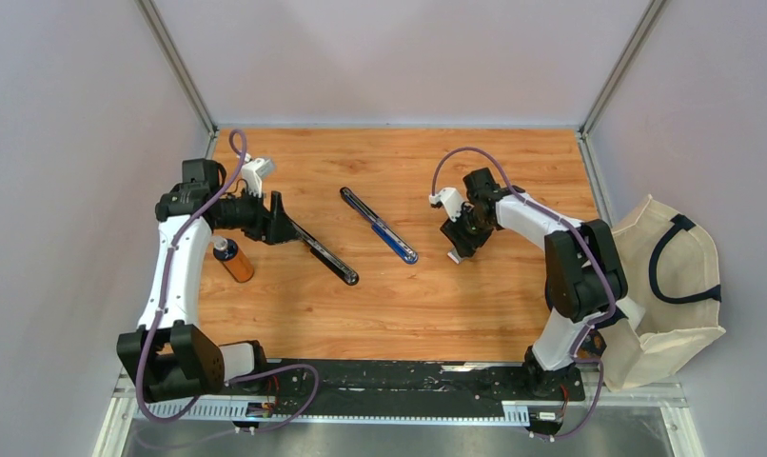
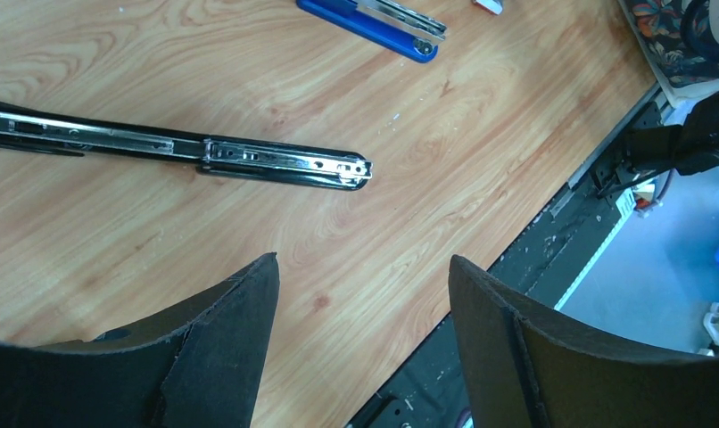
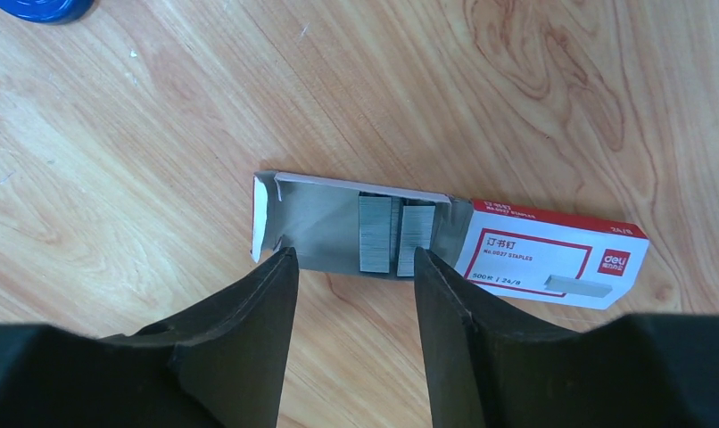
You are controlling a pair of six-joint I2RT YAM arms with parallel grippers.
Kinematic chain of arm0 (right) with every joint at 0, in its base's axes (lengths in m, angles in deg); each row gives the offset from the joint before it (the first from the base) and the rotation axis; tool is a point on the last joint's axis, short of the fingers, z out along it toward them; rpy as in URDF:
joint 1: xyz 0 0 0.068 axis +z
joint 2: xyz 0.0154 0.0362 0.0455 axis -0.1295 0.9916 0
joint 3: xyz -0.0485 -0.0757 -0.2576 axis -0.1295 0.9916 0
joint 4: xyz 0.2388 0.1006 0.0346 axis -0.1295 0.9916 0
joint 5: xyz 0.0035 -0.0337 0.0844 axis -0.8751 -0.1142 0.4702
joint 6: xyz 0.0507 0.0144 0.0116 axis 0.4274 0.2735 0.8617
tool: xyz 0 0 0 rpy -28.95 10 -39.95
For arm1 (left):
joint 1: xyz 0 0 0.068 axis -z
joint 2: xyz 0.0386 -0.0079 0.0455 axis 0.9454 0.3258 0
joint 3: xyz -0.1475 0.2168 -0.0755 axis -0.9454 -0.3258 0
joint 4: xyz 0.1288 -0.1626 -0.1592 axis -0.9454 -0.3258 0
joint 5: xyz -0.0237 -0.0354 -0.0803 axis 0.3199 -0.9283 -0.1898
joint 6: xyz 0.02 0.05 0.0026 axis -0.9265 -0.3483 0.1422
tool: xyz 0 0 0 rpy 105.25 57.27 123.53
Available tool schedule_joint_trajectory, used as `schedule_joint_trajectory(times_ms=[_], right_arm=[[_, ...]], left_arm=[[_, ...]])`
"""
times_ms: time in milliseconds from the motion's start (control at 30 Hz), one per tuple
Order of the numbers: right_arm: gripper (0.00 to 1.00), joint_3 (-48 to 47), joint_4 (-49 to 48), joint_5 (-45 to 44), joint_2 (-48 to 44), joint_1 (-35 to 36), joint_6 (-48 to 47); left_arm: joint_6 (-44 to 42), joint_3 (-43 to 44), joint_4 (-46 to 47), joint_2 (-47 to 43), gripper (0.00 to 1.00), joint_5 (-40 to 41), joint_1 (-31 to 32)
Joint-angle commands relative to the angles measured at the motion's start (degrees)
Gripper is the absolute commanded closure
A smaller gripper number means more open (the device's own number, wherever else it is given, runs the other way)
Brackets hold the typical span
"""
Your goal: Load the staples into the stapler
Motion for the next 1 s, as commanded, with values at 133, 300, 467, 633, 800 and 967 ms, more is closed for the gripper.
schedule_joint_trajectory(times_ms=[133, 300, 467, 633, 800, 967], right_arm=[[0.47, -0.31, -4.27, -0.78, 0.34, -0.51, 1.28], [0.47, -0.49, -4.27, -1.04, 1.66, -0.51, 1.11], [0.48, -0.49, -4.18, -1.39, 2.54, -0.42, 0.84], [0.48, -0.66, -4.09, -1.39, 2.98, -0.42, 0.84], [0.5, -0.84, -4.27, -1.74, 3.59, -0.42, 0.93], [0.59, -0.93, -4.27, -2.18, 4.21, -0.59, 1.11]], left_arm=[[-2.43, 0.33, -0.85, 3.22, 0.22, -2.1, -0.39], [-2.35, -0.03, -0.5, 3.22, 0.22, -2.54, -0.39], [-2.52, -0.29, -0.33, 3.04, 0.22, -2.71, -0.39], [-2.35, -0.55, -0.24, 2.87, 0.22, -2.89, -0.39], [-2.26, -0.81, -0.06, 2.87, 0.22, -2.89, -0.39], [-2.26, -0.99, 0.11, 2.6, 0.22, -3.06, -0.39]])
